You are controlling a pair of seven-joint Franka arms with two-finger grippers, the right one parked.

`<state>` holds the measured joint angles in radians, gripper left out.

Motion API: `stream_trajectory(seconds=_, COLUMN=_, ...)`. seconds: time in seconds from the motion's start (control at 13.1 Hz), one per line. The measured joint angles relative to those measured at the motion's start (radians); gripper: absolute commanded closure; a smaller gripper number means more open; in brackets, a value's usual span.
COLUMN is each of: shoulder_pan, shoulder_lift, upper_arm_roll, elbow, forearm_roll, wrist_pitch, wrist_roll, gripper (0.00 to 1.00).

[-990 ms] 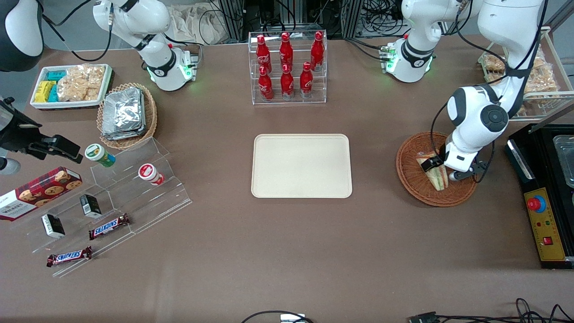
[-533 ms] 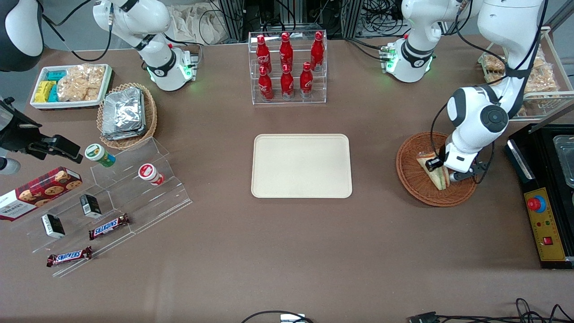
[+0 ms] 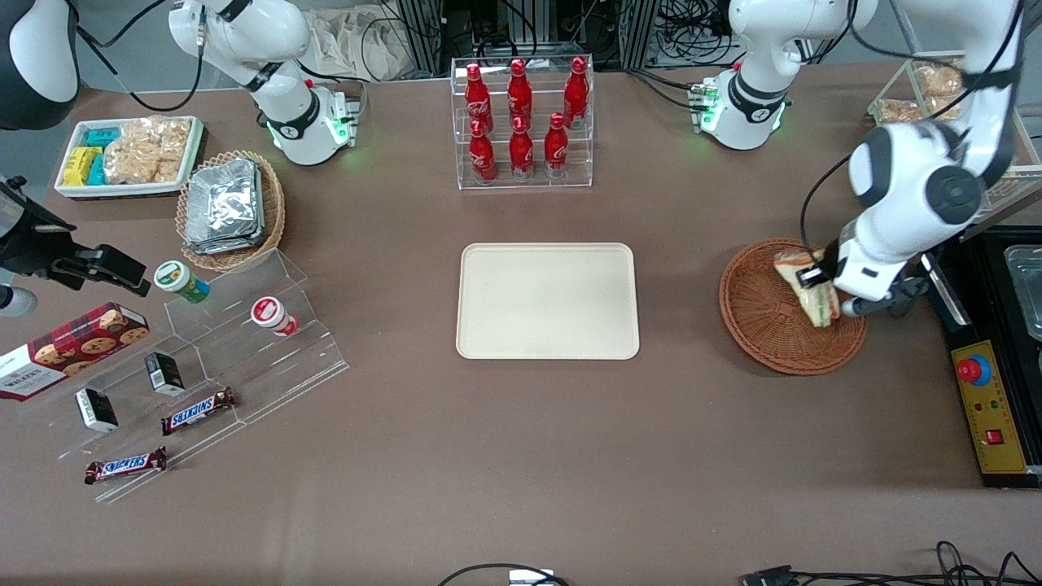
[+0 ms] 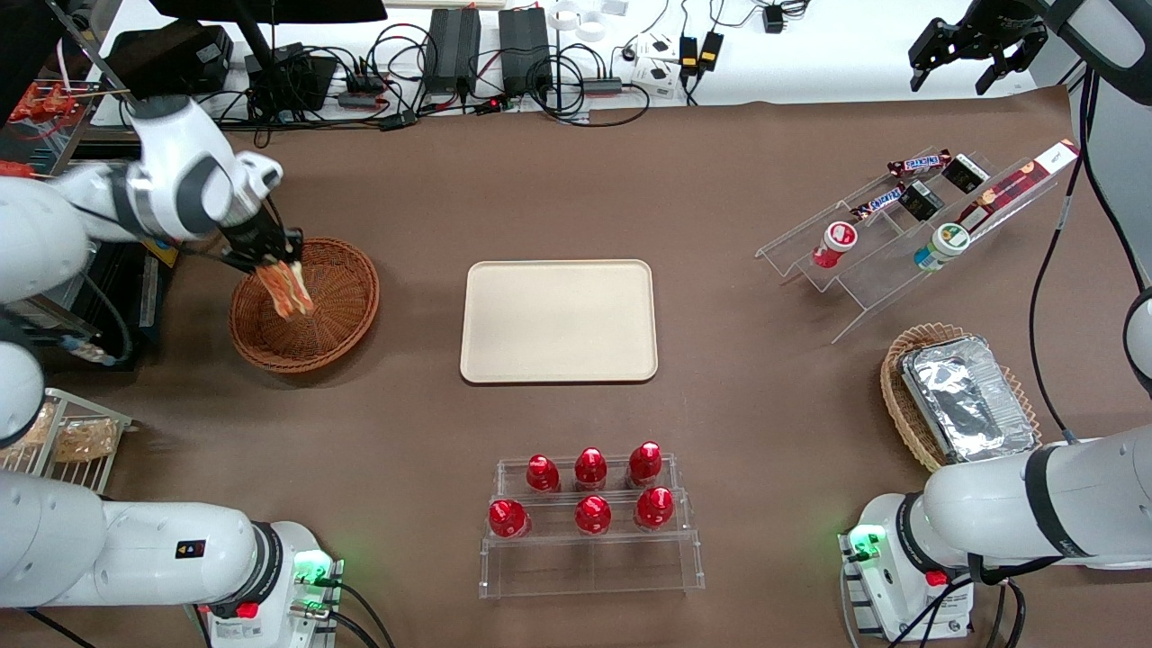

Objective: Place sandwich from basket to tray
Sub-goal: 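Lift the sandwich out of the basket and carry it toward the tray, then lower the held sandwich onto the white tray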

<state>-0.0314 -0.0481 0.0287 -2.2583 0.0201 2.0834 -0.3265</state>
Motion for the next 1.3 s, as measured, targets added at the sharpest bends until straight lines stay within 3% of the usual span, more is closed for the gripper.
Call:
stream_trajectory(seconds=0.3, shoulder_pan=-0.015, shoulder_lift=-0.054, upper_arm_roll=-0.004, elbow=0.382, forearm_roll=0.003, wrist_pitch=-0.45, wrist_roll=0.089, gripper=1.0)
stream_trajectory(seconds=0.61, shoulder_pan=-0.036, shoulder_lift=-0.047, upper_arm_roll=-0.069, elbow=0.57, forearm_roll=0.0, wrist_pitch=-0.59, wrist_roll=0.111, gripper=1.0)
stream_trajectory(seconds=0.76, shoulder_pan=-0.039, shoulder_lift=-0.036, upper_arm_roll=-0.176, elbow=0.588, forearm_roll=-0.004, wrist_pitch=-0.59, wrist_roll=0.029, gripper=1.0)
stream_trajectory(seconds=0.91, shoulder_pan=-0.043, shoulder_lift=0.001, upper_arm_roll=-0.345, elbow=0.616, forearm_roll=0.003, wrist_pitch=-0.585, wrist_roll=-0.148, gripper=1.0)
stream_trajectory(seconds=1.07, shoulder_pan=-0.046, shoulder_lift=0.086, upper_arm_roll=-0.519, elbow=0.682, forearm_roll=0.037, wrist_pitch=-0.581, wrist_roll=-0.327, gripper=1.0)
stream_trajectory(seconds=1.3, shoulder_pan=-0.019, shoulder_lift=0.217, upper_arm_roll=-0.682, elbow=0.765, forearm_roll=0.049, wrist_pitch=-0.581, wrist_roll=-0.511, gripper=1.0)
